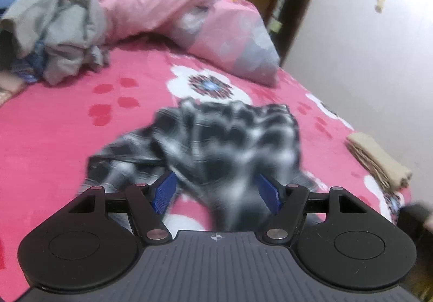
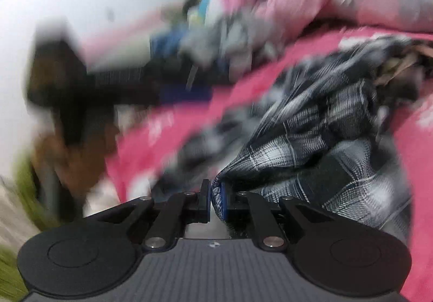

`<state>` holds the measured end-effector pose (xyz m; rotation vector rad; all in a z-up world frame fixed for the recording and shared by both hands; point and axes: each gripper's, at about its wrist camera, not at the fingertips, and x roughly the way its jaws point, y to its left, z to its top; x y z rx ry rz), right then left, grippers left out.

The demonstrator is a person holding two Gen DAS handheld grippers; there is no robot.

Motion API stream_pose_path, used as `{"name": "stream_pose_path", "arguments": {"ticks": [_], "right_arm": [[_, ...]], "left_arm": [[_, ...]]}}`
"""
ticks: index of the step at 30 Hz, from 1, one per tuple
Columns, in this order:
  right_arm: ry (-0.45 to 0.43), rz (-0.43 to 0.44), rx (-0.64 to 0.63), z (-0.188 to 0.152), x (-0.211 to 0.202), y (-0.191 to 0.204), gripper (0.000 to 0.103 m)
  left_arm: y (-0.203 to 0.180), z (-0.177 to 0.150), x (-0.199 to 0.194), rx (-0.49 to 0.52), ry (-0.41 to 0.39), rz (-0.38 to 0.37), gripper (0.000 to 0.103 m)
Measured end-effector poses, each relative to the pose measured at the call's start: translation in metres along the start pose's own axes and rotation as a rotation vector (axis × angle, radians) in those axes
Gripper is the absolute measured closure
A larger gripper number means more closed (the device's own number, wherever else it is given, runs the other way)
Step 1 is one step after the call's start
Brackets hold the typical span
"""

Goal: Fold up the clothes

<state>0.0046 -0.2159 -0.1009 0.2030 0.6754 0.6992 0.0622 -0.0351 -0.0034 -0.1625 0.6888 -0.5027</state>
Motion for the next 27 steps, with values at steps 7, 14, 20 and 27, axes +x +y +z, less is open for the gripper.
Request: {"name": "stream_pose_path", "arguments": {"ticks": [7, 14, 20, 27], "right_arm": [[-0.116, 0.038, 0.084, 0.001, -0.06, -0.008, 0.054], [-0.418, 0.022, 0.522, -0.013, -0.123, -0.088, 0.037], [-0.576, 0.057, 0.808, -0.039, -0.127, -0.135, 0.037], [-0.576, 0.048, 0.846, -0.061, -0.137, -0.137, 0.037]], "left_arm": [[-0.03, 0.001, 0.02, 0.095, 0.039, -0.039, 0.035], [-0.059, -0.004, 0.012, 0.192, -0.016, -0.108, 0.035], [-0.106, -0.02, 0.028, 0.434, 0.001, -0.153, 0.047], [-0.118, -0.029, 0.074, 0.55, 0.073, 0.028, 0.058]]}}
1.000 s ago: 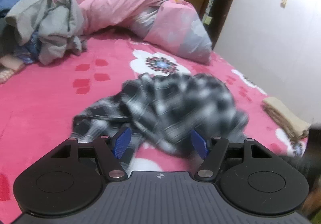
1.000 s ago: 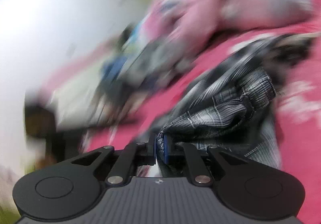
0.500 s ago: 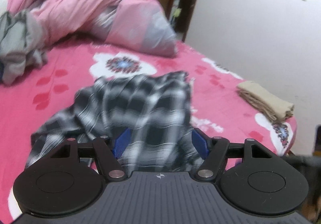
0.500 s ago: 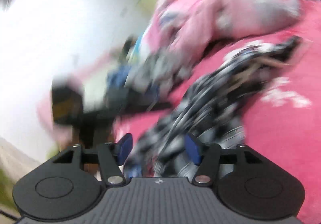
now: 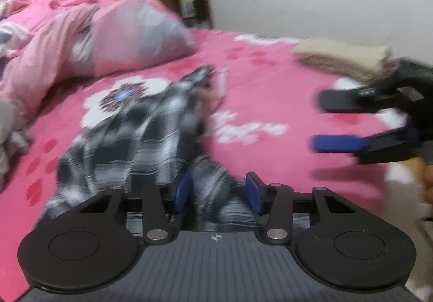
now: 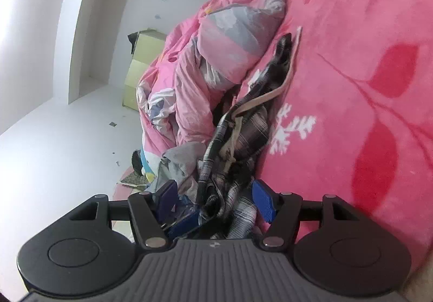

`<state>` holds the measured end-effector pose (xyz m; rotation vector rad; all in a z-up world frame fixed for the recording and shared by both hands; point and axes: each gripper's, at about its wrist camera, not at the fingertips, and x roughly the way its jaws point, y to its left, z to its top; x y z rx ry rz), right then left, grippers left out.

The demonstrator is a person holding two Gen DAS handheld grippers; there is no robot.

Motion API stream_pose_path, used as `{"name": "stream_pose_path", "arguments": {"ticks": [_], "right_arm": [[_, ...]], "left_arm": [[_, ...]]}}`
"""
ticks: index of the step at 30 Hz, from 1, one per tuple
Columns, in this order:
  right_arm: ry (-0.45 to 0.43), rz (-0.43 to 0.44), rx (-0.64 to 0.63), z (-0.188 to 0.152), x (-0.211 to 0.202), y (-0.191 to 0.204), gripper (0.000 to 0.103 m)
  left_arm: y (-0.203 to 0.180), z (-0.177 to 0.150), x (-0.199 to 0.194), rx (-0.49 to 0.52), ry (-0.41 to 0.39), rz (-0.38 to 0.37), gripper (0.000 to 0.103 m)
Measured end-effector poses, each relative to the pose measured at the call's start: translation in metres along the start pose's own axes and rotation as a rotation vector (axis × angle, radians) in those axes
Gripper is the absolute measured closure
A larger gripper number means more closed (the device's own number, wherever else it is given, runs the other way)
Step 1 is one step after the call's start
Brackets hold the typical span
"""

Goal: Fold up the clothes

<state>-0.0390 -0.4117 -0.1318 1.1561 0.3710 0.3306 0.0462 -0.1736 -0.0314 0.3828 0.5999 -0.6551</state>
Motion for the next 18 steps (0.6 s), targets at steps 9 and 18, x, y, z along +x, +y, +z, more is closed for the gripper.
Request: {"name": "stream_pose_path", "arguments": {"ticks": [9, 18], "right_arm": [[-0.021, -0.004, -0.013, 0.0, -0.005, 0.001, 0.046], [0.008, 0.031, -0.126, 0.024, 0.029, 0.037, 0.049]], "left_arm": [[0.022, 0.002, -0.011, -0.079, -0.06, 0.032, 0.091], [0.111, -0.022, -0.109, -0.463, -0.281, 0.124, 0.094]]}}
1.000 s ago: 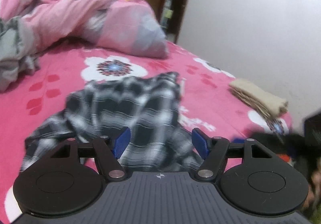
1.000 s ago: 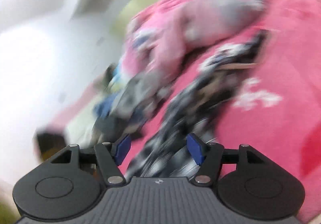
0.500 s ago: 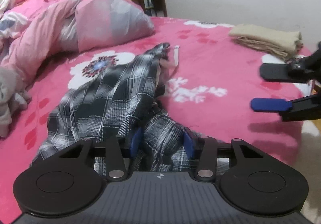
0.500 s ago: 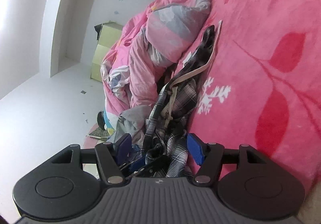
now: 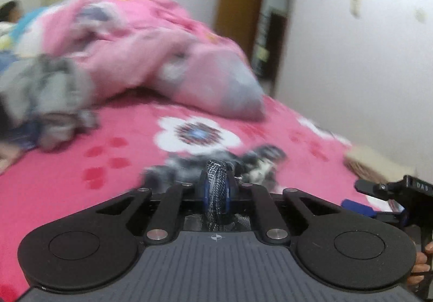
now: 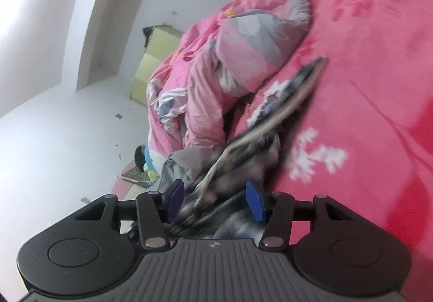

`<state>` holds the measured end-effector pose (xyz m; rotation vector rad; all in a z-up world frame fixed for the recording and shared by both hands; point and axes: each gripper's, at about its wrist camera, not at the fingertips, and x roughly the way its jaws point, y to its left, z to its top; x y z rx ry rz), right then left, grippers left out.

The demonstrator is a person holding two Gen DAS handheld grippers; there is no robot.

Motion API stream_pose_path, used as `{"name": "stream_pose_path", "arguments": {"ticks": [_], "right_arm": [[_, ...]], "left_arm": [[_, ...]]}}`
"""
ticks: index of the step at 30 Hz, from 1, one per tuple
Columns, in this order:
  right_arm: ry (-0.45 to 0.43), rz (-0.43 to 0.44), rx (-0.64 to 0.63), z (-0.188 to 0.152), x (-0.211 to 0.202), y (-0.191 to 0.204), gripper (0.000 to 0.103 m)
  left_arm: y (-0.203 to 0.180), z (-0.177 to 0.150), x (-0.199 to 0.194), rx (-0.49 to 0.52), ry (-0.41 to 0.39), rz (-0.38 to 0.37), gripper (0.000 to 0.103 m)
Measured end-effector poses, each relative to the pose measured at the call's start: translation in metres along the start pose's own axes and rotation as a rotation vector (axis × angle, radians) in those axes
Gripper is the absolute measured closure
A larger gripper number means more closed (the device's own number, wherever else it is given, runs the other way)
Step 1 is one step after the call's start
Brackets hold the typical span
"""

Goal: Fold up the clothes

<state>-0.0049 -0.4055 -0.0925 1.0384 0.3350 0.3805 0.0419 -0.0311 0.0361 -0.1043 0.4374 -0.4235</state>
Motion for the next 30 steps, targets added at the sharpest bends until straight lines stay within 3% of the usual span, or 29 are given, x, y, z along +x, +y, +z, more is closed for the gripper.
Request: {"name": "stream_pose_path", "arguments": {"ticks": [5, 11, 16, 20, 24, 26, 28, 30], "right_arm": [[0.056, -0.032, -0.016, 0.012, 0.047, 0.014, 0.049], [0.205, -0.098, 0.118, 0.015, 0.106, 0.006, 0.043], [0.253, -0.198, 0.127, -0.002, 0.118, 0.01, 0.04], [0.224, -0.31, 0.267, -0.003, 0.106, -0.014, 0.036], [0.21, -0.351, 0.405, 0.0, 0.114, -0.038, 0.035], [0.227, -0.32, 0.436, 0.002, 0.133, -0.043, 0.036], [0.224, -0.249, 0.466, 0.004, 0.151, -0.046, 0.045], [0.208, -0.142, 0.493, 0.007, 0.164, -0.042, 0.084]], "left_arm": [[0.052, -0.008, -0.032, -0.14, -0.032, 0.073, 0.094], [0.089, -0.048, -0.051, -0.29, 0.008, 0.095, 0.094], [0.101, -0.073, -0.05, -0.32, 0.054, 0.07, 0.093], [0.109, -0.081, -0.042, -0.307, 0.076, 0.032, 0.091], [0.119, -0.086, -0.037, -0.317, 0.094, -0.013, 0.071], [0.12, -0.089, -0.035, -0.325, 0.102, -0.024, 0.071], [0.118, -0.092, -0.035, -0.321, 0.098, -0.029, 0.071], [0.115, -0.094, -0.035, -0.315, 0.092, -0.027, 0.071]]}}
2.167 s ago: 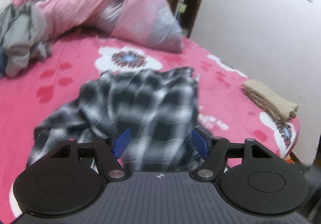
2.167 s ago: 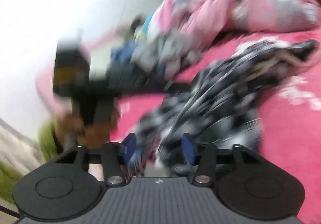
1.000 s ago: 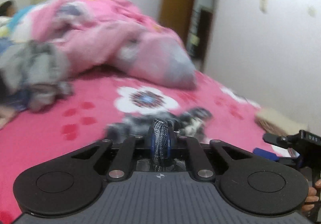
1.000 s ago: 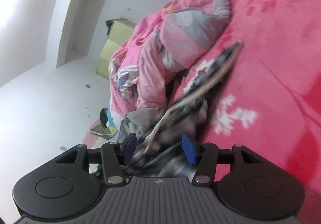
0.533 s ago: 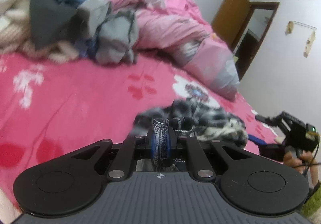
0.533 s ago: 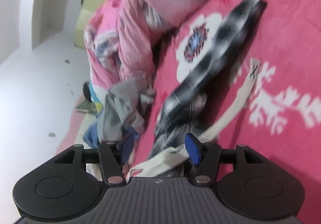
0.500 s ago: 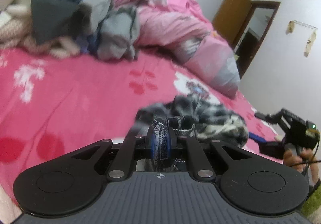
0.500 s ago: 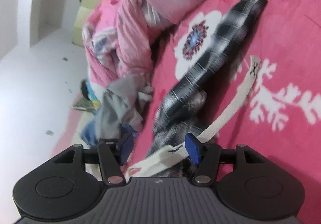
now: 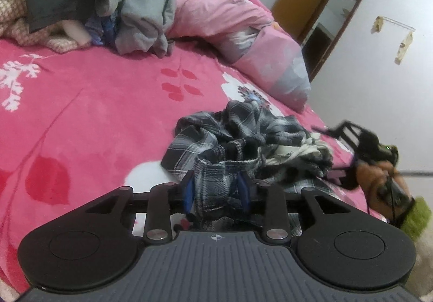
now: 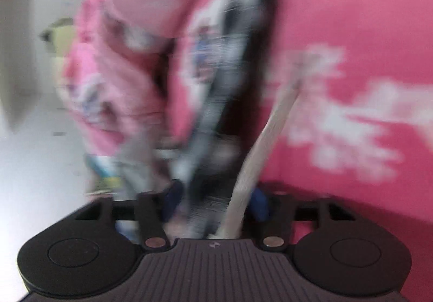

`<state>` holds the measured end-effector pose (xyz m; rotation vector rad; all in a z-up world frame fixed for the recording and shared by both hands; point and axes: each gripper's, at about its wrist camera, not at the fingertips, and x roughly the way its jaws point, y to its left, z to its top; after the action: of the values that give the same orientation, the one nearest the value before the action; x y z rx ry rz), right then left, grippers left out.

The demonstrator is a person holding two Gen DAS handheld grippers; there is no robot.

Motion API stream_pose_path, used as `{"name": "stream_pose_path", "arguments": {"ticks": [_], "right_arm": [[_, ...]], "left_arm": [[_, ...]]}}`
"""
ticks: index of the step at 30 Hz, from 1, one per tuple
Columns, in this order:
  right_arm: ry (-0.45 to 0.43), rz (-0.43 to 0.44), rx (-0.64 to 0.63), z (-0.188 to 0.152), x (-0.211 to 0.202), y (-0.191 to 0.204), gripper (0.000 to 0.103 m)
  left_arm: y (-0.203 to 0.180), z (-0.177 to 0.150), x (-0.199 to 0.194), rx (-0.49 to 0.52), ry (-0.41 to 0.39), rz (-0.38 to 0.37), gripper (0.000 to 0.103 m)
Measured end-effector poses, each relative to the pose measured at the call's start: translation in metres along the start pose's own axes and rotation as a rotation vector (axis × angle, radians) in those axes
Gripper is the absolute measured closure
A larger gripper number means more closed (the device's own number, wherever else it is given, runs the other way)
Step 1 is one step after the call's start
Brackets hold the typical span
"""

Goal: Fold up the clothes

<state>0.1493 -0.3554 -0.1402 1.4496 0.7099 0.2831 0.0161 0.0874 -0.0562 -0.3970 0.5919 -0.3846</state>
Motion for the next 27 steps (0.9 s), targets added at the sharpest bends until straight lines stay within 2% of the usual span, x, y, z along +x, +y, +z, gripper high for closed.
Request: {"name": "stream_pose_path", "arguments": {"ticks": [2, 6, 9, 11, 14, 16, 18, 19, 20, 21, 23, 26, 27], "right_arm": [[0.006, 0.103, -0.057, -0.006, -0.003, 0.019, 0.098], [0.018, 0.314, -0.243, -0.039, -0.055, 0.06, 0.1], [-0.008, 0.357, -0.398, -0.072, -0.117, 0.07, 0.1], [-0.027, 0.334, -0.442, -0.088, -0.148, 0.057, 0.1], [-0.043, 0.15, -0.391, -0.095, -0.162, 0.022, 0.1], [-0.032, -0.053, -0.3, -0.088, -0.159, -0.008, 0.1], [-0.045, -0.335, -0.271, -0.082, -0.157, -0.025, 0.096], [-0.054, -0.413, -0.284, -0.081, -0.158, -0.027, 0.096], [-0.061, -0.422, -0.303, -0.081, -0.162, -0.023, 0.09], [-0.071, -0.42, -0.325, -0.081, -0.166, -0.016, 0.069], [-0.153, -0.464, -0.437, -0.084, -0.172, 0.011, 0.044], [-0.273, -0.585, -0.642, -0.094, -0.172, 0.047, 0.044], [-0.304, -0.583, -0.685, -0.098, -0.171, 0.057, 0.044]], "left_arm": [[-0.003, -0.001, 0.001, -0.001, 0.0, 0.012, 0.071], [-0.005, 0.0, -0.001, -0.005, -0.007, 0.021, 0.071], [-0.005, 0.0, 0.0, -0.012, 0.003, 0.023, 0.071], [-0.004, 0.001, -0.001, -0.013, 0.005, 0.024, 0.071], [-0.006, 0.002, -0.003, -0.01, 0.002, 0.03, 0.071], [-0.007, 0.003, -0.004, -0.005, -0.001, 0.033, 0.071], [-0.01, 0.004, -0.006, 0.005, -0.003, 0.037, 0.071], [-0.011, 0.004, -0.006, 0.011, -0.005, 0.039, 0.071], [-0.012, 0.004, -0.007, 0.015, -0.007, 0.041, 0.071], [-0.013, 0.004, -0.007, 0.017, -0.008, 0.043, 0.071], [-0.015, 0.003, -0.007, 0.025, -0.011, 0.049, 0.071], [-0.017, 0.002, -0.007, 0.04, -0.017, 0.059, 0.071], [-0.017, 0.002, -0.007, 0.041, -0.019, 0.063, 0.071]]}}
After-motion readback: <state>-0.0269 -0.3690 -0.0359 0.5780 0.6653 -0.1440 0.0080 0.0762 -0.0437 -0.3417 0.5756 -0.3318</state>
